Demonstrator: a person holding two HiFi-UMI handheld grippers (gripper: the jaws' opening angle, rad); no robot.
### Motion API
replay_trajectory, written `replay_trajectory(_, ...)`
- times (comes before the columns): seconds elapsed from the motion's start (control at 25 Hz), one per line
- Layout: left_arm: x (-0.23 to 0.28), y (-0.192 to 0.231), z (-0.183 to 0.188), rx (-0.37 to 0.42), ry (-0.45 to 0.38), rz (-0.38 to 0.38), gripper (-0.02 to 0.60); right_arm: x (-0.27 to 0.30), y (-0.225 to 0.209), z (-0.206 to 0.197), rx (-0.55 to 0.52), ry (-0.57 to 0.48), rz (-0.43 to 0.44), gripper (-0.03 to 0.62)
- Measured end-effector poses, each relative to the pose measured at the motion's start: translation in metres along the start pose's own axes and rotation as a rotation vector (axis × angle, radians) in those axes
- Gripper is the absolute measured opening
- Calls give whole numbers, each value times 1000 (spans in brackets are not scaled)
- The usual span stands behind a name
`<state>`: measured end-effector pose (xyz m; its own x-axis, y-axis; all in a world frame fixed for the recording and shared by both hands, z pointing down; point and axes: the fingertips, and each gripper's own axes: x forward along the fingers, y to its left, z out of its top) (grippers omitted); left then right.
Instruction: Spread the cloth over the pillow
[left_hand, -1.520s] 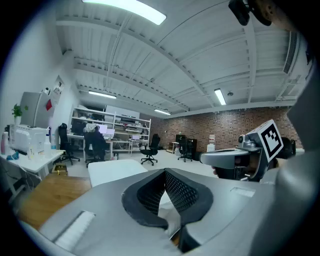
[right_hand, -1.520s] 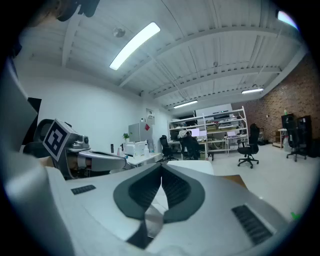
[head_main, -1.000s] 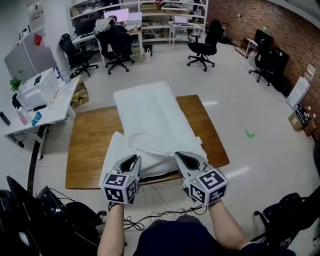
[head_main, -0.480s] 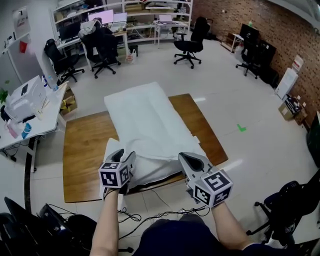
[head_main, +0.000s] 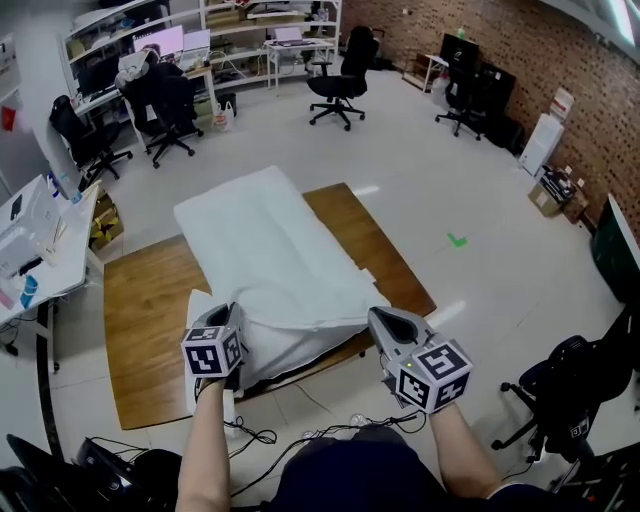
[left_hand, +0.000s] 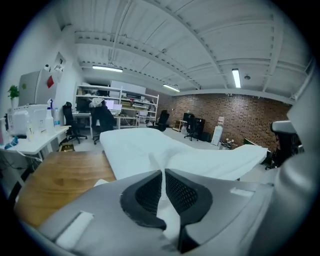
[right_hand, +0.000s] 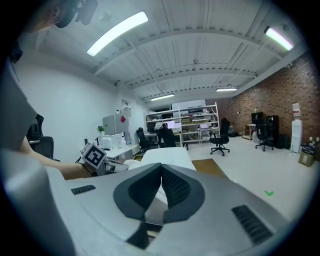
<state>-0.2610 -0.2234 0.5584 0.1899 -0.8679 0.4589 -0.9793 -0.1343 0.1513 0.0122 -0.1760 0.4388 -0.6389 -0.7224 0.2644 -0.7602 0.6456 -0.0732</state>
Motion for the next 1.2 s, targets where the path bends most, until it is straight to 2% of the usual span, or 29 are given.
replay_trajectory(0.28,-26,-6,40,-39,-105,17,0,-16,-27,-26,36,51,-62,9)
replay_trajectory(0.4,-34,5,58,-42,-141,79,0,-22,-41,-43,63,70,-96,9)
replay_trajectory(0.64,-44,14,72,-50,-145,180,0,-26,-63,-83,98,120,-144,34)
replay_trajectory(0.76,-46,14,76,-42,-137,202,0,-22,-67,-106,128,144,-128,166)
replay_trajectory(0.88,-51,15,78,-33,-129,222,0,-15,-66,-134,134,185,-110,166)
replay_trajectory(0.96,-53,16,77,-27,-121,232,0,-6,-64,-153,153,216,-91,212)
replay_trajectory(1.2,-56,20,78,1,-102,249,0,26,-66,-191,175,285,-90,233)
